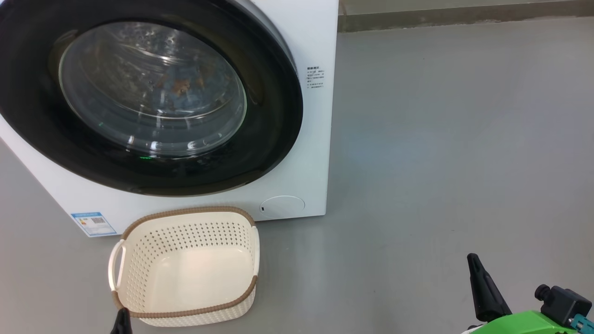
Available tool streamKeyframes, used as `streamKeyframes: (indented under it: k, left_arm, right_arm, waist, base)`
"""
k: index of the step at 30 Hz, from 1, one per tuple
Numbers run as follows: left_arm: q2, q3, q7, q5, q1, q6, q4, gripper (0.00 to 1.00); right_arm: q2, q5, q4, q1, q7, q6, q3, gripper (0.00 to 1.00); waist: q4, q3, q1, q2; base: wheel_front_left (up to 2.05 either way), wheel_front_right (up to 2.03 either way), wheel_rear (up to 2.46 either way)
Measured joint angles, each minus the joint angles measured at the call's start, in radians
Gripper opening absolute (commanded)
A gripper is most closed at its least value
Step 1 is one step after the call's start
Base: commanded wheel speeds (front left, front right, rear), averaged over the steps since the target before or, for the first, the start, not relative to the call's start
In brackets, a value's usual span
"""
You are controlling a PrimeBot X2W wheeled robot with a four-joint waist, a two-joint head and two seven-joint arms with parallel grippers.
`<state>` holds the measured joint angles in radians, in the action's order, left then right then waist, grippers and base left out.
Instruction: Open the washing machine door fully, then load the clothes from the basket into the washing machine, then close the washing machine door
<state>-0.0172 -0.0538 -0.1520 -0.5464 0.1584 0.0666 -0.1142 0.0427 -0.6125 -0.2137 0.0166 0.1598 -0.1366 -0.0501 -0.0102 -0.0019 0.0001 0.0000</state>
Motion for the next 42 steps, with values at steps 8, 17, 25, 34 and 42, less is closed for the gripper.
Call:
streamKeyframes:
  k: [8,17,25,34,42]
  left_arm:
    - [0.000,-0.002,0.021,-0.095,-0.020,0.002,-0.013,0.00]
    - [-0.001,-0.005,0.046,-0.186,-0.038,0.009,-0.027,0.00]
    - [-0.002,-0.009,0.067,-0.281,-0.051,0.015,-0.042,0.00]
    - [-0.002,-0.012,0.092,-0.380,-0.075,0.019,-0.055,0.00]
    - [-0.003,-0.015,0.120,-0.489,-0.101,0.026,-0.070,0.00]
  right_arm:
    - [0.000,-0.086,-0.006,-0.003,-0.020,0.000,-0.006,0.00]
    - [0.000,-0.175,-0.010,-0.004,-0.045,0.000,-0.018,0.00]
    - [0.001,-0.262,-0.015,-0.022,-0.070,0.000,-0.024,0.00]
    - [0.001,-0.359,-0.020,-0.024,-0.093,0.000,-0.028,0.00]
    - [0.001,-0.459,-0.025,-0.040,-0.121,0.000,-0.033,0.00]
  waist:
    - [0.001,0.000,0.0000,0.0000]
    - [0.002,0.001,0.0000,0.0000]
    - [0.003,0.001,-0.0001,0.0000]
    - [0.004,0.002,-0.0001,0.0000]
    - [0.005,0.002,0.0000,0.0000]
  base:
    - [0.00,0.00,0.00]
    - [0.00,0.00,0.00]
    - [0.00,0.00,0.00]
    - [0.00,0.00,0.00]
    - [0.00,0.00,0.00]
